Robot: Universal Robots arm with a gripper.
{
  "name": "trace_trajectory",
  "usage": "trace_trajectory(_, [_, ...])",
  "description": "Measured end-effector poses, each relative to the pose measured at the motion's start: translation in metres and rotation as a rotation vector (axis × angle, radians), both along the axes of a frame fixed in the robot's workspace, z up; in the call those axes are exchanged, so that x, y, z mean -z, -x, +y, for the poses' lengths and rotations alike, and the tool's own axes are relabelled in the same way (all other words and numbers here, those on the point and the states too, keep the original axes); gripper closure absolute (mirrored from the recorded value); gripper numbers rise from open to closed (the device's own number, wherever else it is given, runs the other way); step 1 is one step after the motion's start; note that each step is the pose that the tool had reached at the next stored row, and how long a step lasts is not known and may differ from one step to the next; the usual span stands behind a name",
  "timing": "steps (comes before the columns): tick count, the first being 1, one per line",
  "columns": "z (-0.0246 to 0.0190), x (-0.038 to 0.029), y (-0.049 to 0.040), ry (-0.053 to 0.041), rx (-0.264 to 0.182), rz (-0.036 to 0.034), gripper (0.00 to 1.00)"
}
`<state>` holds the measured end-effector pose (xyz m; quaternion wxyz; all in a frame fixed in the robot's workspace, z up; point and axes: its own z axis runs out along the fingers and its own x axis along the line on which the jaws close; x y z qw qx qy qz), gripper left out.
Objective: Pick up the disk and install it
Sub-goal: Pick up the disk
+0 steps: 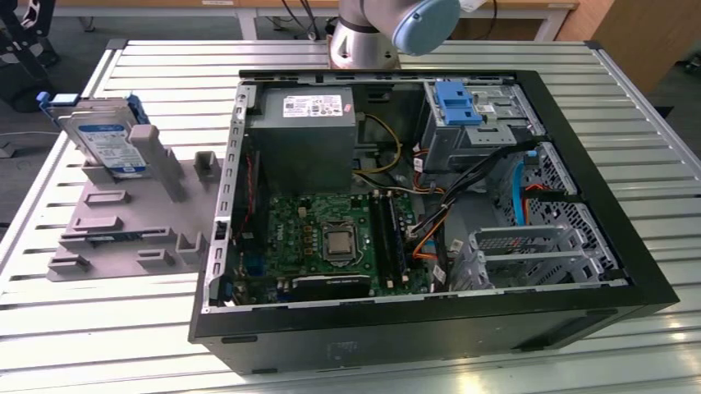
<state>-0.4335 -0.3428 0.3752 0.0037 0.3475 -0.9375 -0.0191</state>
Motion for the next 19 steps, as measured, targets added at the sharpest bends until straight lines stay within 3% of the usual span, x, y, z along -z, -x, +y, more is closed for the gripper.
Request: trace_trajectory(19, [0.0000,0.0000,0.0000,0.0001,-0.105,0.0000,0.89])
